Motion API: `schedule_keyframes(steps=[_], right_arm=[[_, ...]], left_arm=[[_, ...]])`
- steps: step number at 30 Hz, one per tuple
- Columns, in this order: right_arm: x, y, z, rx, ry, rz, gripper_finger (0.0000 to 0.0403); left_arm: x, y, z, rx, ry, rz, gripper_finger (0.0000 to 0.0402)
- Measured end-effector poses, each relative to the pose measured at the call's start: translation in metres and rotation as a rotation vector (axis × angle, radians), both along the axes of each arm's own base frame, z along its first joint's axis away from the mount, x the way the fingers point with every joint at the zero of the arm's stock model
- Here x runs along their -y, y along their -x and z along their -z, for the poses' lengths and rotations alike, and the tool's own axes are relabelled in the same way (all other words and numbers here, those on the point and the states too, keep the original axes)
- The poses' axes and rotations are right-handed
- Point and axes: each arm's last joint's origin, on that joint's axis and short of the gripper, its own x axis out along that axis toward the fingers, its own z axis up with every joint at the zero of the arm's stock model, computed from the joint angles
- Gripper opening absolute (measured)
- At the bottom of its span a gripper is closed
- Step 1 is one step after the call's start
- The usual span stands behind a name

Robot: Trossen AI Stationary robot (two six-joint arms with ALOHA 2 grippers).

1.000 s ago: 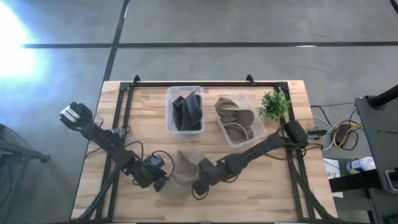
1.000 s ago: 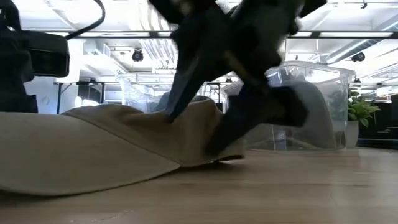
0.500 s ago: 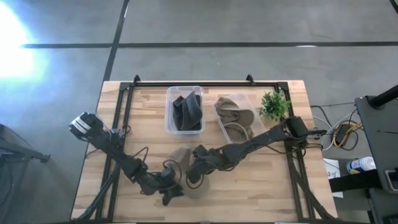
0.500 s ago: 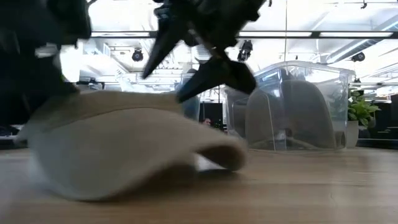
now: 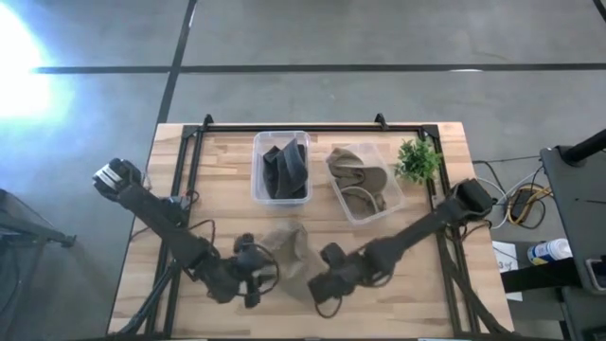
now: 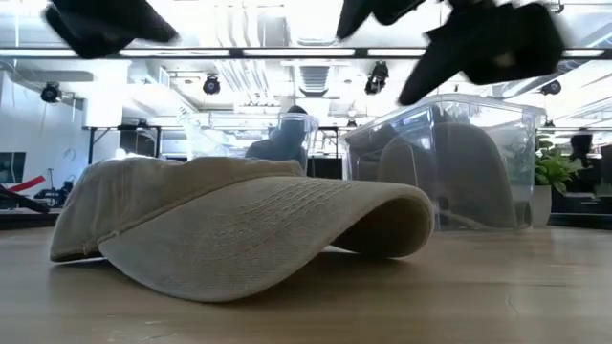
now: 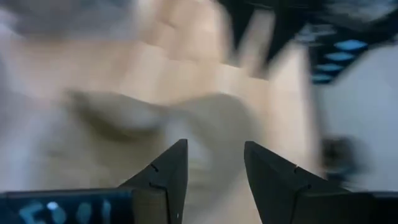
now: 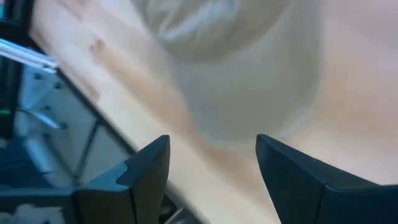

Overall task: Pick & Place hat
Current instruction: Put the brown hat into the right transparent bin

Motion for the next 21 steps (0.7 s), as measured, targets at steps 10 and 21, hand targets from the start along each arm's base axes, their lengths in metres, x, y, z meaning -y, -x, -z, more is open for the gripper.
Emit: schedule_keyframes(steps=[10,21], right_arm=[[-0.05,0.007,0.049,-0.016,-0.081,0.182,0.0233],[-0.046,-0.001,0.061,0.102,0.019,0.339,0.0233]], left_arm=[[-0.041,-0.007,0.039,-0.194,-0.162,-0.039,0.0151],[-0.036,0.01,0.08,-0.23,0.199,-0.047,0.0151]])
